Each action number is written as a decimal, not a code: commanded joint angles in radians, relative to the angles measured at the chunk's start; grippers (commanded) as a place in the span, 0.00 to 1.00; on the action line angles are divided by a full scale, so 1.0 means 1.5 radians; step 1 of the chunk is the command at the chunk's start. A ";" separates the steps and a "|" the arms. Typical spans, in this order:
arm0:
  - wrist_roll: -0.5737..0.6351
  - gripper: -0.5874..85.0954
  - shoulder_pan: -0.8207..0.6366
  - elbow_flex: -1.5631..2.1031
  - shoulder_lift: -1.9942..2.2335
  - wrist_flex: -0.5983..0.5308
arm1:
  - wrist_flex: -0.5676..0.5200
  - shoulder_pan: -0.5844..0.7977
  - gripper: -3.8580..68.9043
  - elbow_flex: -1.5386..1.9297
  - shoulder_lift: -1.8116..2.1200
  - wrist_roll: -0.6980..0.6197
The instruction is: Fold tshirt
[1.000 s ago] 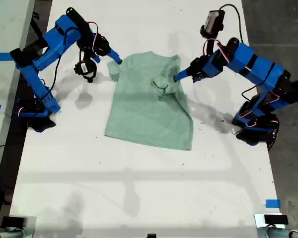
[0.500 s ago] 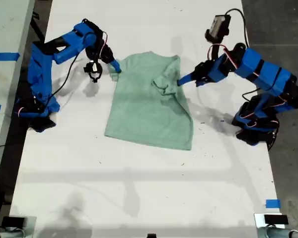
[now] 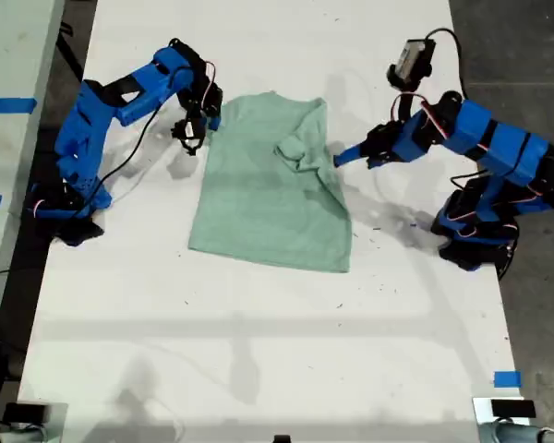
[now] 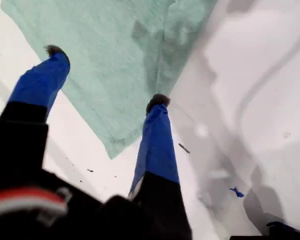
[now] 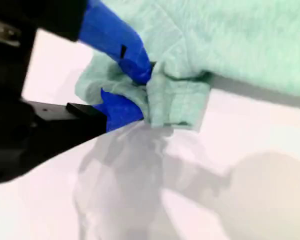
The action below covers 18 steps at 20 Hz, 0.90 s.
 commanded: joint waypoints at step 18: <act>0.031 0.01 0.267 0.001 0.209 -0.209 | -0.037 0.001 0.46 0.058 0.072 0.022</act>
